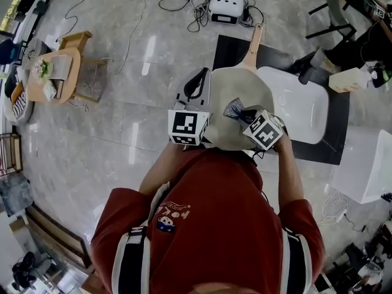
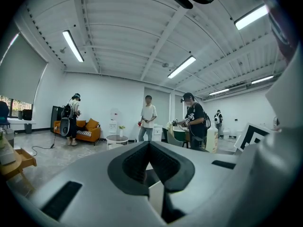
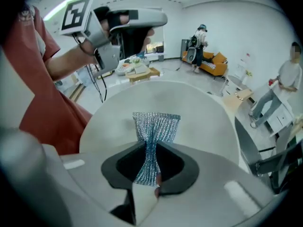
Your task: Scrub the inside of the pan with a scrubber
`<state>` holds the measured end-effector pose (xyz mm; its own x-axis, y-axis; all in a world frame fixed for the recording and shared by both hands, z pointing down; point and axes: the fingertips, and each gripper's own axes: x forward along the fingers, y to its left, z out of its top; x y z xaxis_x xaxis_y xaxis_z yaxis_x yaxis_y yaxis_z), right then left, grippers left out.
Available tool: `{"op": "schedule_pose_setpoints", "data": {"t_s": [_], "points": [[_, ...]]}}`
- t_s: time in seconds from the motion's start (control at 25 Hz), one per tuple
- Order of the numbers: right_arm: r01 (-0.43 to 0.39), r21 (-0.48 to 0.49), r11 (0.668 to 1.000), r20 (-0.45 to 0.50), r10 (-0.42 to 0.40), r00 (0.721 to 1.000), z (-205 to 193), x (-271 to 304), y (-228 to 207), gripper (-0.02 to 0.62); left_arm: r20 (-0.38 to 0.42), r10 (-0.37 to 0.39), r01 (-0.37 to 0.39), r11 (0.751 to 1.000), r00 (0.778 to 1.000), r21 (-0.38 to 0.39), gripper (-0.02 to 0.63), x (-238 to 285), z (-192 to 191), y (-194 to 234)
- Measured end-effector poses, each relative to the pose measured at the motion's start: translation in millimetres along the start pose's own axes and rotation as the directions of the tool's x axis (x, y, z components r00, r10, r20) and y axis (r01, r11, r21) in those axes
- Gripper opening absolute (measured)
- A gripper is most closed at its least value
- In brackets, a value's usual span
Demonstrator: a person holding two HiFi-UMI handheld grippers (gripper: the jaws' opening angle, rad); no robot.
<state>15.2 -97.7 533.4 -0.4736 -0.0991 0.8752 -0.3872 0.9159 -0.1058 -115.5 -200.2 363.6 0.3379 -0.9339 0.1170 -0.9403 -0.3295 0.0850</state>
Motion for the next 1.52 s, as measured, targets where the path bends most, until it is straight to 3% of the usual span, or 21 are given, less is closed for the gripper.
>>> {"op": "schedule_pose_setpoints", "data": {"t_s": [0.2, 0.32, 0.4, 0.64, 0.84, 1.04, 1.12, 1.24, 1.52], "points": [[0.096, 0.114, 0.989, 0.211, -0.118, 0.970, 30.5, -37.2, -33.0, 0.084, 0.005, -0.005, 0.005, 1.000, 1.000, -0.004, 0.006, 5.4, 16.2, -3.9], [0.155, 0.187, 0.970, 0.324, -0.210, 0.922, 49.0, -64.7, -52.6, 0.084, 0.012, -0.006, 0.006, 1.000, 1.000, -0.014, 0.006, 9.1, 29.7, -5.8], [0.196, 0.242, 0.950, 0.393, -0.281, 0.876, 61.3, -86.0, -65.6, 0.084, 0.020, -0.009, 0.009, 1.000, 1.000, -0.024, 0.005, 11.2, 40.0, -7.8], [0.269, 0.404, 0.874, 0.573, -0.471, 0.670, 101.5, -163.5, -91.8, 0.084, 0.057, -0.018, 0.020, 0.999, 0.998, -0.039, 0.006, 16.6, 73.6, -14.8], [0.331, 0.525, 0.784, 0.642, -0.620, 0.451, 126.6, -233.9, -105.9, 0.084, 0.104, -0.029, 0.034, 0.999, 0.994, -0.040, 0.005, 19.0, 109.7, -21.2], [0.387, 0.605, 0.696, 0.671, -0.707, 0.223, 141.2, -297.2, -109.4, 0.084, 0.162, -0.052, 0.054, 0.998, 0.985, -0.009, 0.005, 18.1, 147.2, -32.3], [0.421, 0.625, 0.658, 0.668, -0.729, 0.148, 145.3, -316.1, -109.4, 0.086, 0.184, -0.063, 0.062, 0.998, 0.981, 0.009, 0.005, 17.5, 160.4, -35.9], [0.463, 0.637, 0.617, 0.663, -0.745, 0.081, 147.3, -331.9, -108.7, 0.087, 0.209, -0.068, 0.058, 0.997, 0.976, 0.051, 0.005, 17.8, 172.5, -41.8], [0.503, 0.659, 0.560, 0.651, -0.759, -0.007, 144.1, -347.0, -106.6, 0.095, 0.236, -0.074, 0.043, 0.990, 0.969, 0.134, 0.006, 16.1, 182.7, -52.2]]}}
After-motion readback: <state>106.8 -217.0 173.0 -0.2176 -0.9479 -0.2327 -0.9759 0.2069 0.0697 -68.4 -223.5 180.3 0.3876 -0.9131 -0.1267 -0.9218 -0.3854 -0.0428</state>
